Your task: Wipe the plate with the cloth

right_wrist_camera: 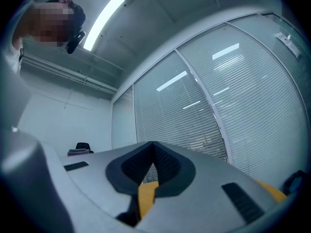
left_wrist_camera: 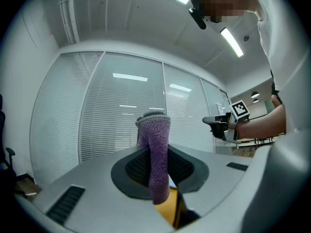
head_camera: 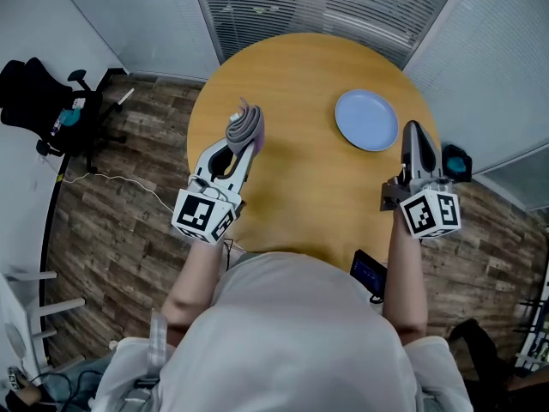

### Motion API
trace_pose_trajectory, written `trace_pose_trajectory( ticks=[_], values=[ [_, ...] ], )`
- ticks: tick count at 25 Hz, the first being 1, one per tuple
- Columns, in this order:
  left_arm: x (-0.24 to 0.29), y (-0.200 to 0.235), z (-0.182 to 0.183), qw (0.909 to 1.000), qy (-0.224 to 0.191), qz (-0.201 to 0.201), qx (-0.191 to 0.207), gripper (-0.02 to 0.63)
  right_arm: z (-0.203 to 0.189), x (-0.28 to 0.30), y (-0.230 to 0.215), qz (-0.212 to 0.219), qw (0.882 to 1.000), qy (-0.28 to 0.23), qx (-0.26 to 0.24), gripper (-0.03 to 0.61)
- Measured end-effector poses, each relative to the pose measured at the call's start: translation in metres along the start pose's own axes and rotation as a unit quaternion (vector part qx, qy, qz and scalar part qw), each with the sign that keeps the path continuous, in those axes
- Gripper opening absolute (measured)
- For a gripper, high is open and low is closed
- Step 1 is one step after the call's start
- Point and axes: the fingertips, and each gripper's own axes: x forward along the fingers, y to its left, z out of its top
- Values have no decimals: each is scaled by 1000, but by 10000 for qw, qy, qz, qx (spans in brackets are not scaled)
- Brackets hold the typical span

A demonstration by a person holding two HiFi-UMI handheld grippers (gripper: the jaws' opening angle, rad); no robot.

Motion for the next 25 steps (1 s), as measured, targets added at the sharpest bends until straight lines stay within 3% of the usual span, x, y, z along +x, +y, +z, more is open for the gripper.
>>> trace_pose_trajectory(
  ticks=[25],
  values=[
    [-2,-2,9,9999,5,1,-131,69,8,-9,18,60,9998,99,-165,20]
  ],
)
